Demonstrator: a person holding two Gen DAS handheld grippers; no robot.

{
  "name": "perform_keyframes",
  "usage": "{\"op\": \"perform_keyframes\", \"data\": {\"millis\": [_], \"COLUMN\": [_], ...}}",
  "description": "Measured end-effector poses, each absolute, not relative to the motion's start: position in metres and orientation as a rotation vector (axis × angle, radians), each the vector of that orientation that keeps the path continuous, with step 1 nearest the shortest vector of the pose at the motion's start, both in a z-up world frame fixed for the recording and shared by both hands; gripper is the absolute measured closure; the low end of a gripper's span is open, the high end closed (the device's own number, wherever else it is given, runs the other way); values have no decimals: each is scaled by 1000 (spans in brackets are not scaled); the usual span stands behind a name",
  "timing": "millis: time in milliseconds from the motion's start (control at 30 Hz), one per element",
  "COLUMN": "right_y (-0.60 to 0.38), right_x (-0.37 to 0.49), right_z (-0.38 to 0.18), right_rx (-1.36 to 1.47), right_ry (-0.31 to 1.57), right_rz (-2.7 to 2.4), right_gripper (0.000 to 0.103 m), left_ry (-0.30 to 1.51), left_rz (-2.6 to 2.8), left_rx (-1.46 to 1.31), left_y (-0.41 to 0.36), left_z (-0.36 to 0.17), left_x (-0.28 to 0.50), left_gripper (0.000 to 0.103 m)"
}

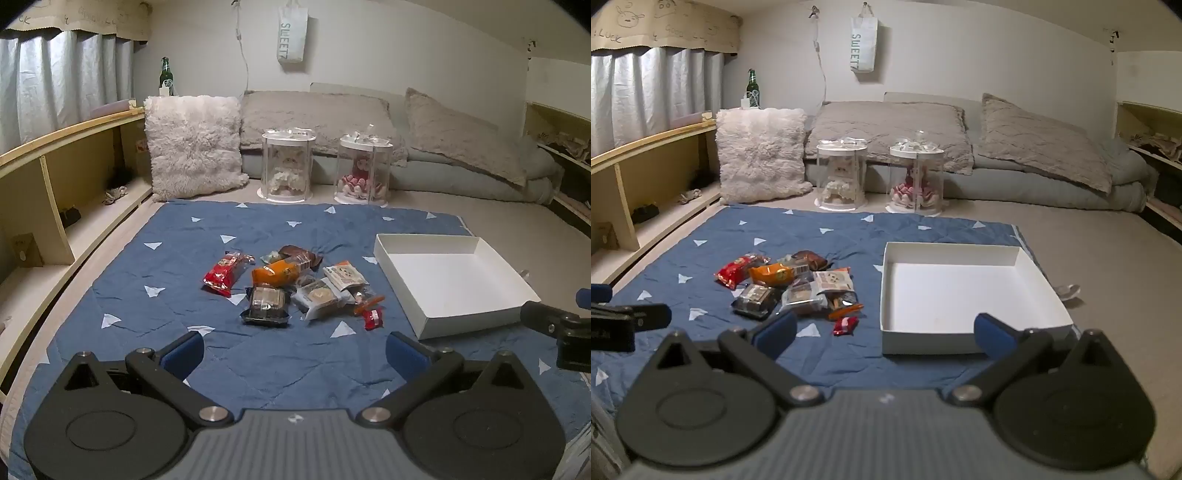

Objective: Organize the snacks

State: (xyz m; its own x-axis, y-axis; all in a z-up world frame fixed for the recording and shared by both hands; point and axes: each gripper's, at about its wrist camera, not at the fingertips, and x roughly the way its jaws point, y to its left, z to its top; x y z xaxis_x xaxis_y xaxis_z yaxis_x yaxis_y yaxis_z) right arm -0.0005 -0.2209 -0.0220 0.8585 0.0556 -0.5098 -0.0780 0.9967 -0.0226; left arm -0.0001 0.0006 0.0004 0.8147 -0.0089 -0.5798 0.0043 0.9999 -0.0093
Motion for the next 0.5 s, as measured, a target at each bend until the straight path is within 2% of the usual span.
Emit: {"op": "perform_keyframes", "data": {"millis": [500], "right_y": [-218], "right_x": [2], "right_z": [-26], "right_rx": [-35], "right_ry": [546], "right_rz": [60], "right_gripper": [0], "left_ry": [628], "left_rz": [-5], "left_rx": [-3], "left_y": [-7], "left_z": [-5], "left_x": [2], "left_gripper": [0]}}
